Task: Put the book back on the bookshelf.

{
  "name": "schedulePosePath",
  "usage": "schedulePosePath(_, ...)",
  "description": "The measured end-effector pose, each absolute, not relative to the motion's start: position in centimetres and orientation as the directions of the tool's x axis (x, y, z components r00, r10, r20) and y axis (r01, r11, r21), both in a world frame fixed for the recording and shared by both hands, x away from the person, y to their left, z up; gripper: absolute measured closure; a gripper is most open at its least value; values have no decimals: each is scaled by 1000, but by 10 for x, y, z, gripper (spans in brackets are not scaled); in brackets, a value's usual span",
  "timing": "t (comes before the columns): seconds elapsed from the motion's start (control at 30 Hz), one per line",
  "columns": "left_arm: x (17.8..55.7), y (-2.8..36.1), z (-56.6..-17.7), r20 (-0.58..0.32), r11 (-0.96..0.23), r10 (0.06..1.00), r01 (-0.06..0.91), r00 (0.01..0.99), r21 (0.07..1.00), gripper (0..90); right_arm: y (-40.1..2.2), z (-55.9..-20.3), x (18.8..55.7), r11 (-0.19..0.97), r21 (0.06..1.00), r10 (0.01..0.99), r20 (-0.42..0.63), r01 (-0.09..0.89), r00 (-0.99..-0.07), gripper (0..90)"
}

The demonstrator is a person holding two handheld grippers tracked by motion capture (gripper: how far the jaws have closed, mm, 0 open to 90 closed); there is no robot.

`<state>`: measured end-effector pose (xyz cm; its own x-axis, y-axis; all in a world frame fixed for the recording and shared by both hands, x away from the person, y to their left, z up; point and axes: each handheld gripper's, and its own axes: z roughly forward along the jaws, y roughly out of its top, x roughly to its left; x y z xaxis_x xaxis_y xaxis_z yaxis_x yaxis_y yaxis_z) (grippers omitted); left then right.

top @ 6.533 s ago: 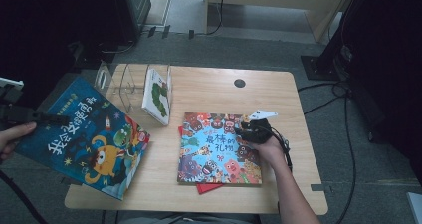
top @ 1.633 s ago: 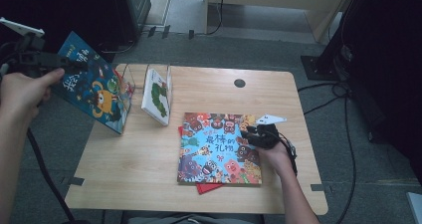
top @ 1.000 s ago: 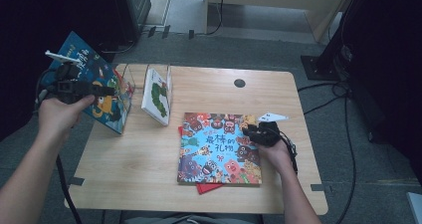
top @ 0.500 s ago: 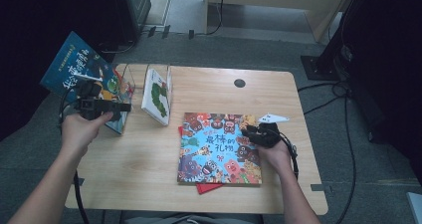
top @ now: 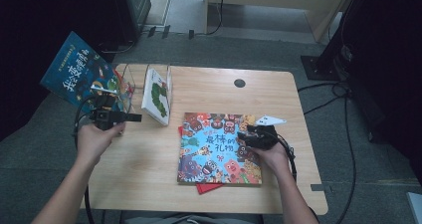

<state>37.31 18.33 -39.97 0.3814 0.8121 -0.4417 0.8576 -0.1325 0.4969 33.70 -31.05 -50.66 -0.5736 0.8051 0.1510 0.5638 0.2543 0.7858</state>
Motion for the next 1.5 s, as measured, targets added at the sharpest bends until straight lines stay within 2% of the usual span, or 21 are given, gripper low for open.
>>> schedulePosePath(0.13,373,176,-413,-448,-146,803,859,393,491,515,-312,-507,336,257,789,807,143,558,-574,485)
schedulePosePath(0.37,371,161,-433,-426,-186,805,857,413,480,512,-314,-508,336,238,791,810,159,563,-565,503)
schedulePosePath(0.5,369,153,-445,-430,-188,801,856,418,481,507,-313,-507,335,265,792,814,122,550,-568,560)
schedulePosePath(0.63,366,141,-458,-397,-229,804,848,442,478,506,-314,-507,335,262,791,815,126,553,-566,590)
schedulePosePath(0.77,363,138,-471,-411,-227,798,852,440,471,505,-315,-507,335,259,790,816,129,555,-564,613)
schedulePosePath(0.93,362,137,-480,-410,-233,797,853,443,468,503,-319,-505,336,243,780,821,151,577,-550,694)
schedulePosePath(1.23,360,137,-493,-407,-236,804,860,435,452,501,-341,-502,337,238,763,876,100,602,-473,867)
schedulePosePath(1.5,357,138,-496,-402,-234,799,847,447,477,507,-350,-506,338,224,745,883,116,628,-454,894)
